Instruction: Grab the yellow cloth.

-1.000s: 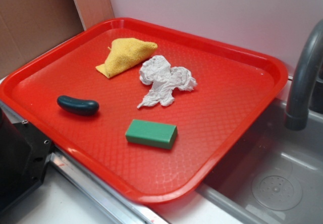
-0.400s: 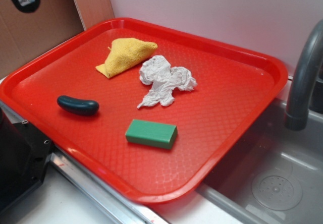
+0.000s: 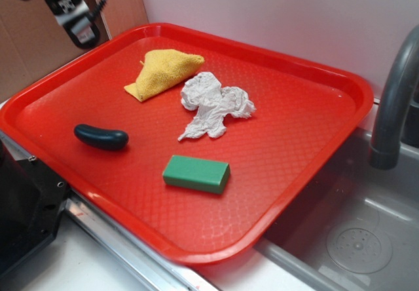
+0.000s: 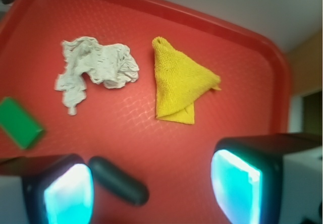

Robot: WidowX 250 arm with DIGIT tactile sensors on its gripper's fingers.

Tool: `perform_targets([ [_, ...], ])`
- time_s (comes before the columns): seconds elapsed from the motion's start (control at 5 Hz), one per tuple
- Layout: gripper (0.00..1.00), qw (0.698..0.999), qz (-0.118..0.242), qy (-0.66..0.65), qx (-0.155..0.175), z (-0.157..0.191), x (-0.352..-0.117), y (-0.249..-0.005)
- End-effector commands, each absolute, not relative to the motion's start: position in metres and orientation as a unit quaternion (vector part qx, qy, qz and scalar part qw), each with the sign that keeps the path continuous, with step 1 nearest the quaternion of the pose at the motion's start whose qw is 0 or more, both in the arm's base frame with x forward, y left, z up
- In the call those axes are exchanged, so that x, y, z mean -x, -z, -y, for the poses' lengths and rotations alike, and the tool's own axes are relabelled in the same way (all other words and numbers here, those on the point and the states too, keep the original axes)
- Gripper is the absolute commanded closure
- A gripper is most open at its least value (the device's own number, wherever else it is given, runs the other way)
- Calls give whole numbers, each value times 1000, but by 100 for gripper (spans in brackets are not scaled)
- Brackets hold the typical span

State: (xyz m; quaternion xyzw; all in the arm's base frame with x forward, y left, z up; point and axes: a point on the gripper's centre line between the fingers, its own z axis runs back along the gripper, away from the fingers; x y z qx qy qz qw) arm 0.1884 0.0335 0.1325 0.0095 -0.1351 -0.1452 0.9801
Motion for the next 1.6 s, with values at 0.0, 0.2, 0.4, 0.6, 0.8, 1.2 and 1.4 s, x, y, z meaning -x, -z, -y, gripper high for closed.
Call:
perform_targets([
  [0.0,0,976,154,145,-59,-52,-233,-97],
  [0.2,0,974,151,155,-63,-60,-254,-79],
  [0.4,0,973,148,168,-50,-56,-269,-59],
  [0.6,0,972,138,180,-57,-56,-284,-42],
  [0.8,54,973,126,184,-63,-53,-287,-32],
  [1.2,100,983,97,145,-53,-56,-284,-33],
  [1.4,100,992,28,117,-39,-55,-281,-49],
])
